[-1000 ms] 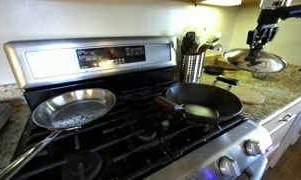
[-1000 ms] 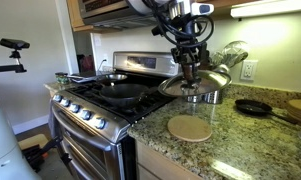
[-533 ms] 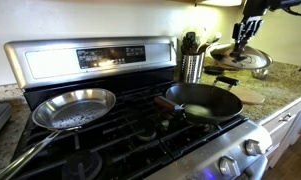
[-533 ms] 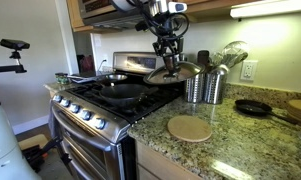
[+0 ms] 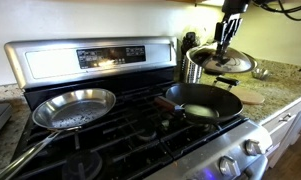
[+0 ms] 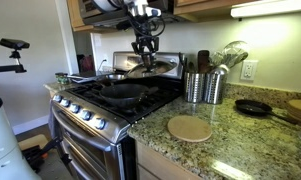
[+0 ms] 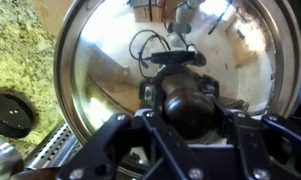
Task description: Pick the lid on the counter and put it on the black pan
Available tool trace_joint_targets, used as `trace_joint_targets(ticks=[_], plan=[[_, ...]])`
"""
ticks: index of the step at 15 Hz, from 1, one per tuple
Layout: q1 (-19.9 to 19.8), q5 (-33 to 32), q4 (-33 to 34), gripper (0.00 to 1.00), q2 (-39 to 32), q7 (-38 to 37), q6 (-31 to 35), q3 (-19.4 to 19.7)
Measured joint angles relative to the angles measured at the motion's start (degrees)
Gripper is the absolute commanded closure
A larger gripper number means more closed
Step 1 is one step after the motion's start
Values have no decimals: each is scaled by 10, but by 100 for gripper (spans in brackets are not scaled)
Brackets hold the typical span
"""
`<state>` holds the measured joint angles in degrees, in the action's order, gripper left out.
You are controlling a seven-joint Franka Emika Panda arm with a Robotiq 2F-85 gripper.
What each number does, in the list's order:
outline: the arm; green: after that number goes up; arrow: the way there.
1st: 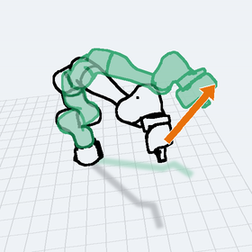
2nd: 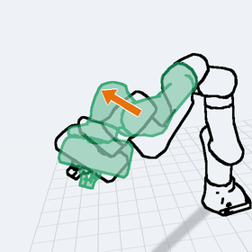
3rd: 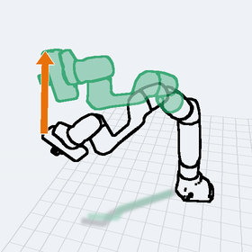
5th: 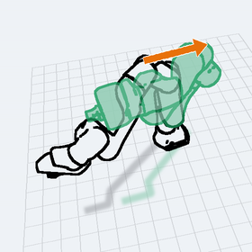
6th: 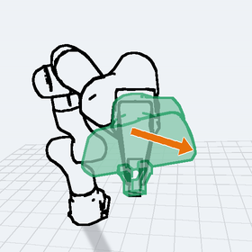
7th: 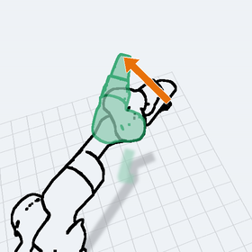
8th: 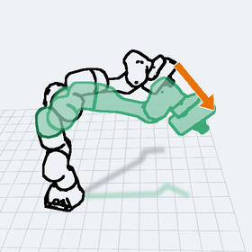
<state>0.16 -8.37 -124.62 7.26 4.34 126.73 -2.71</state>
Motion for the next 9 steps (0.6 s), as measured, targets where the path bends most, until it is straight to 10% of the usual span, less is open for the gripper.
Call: trace_joint_targets(ticks=[9], plan=[[53,41,-6,81,-53,85,12,-40]])
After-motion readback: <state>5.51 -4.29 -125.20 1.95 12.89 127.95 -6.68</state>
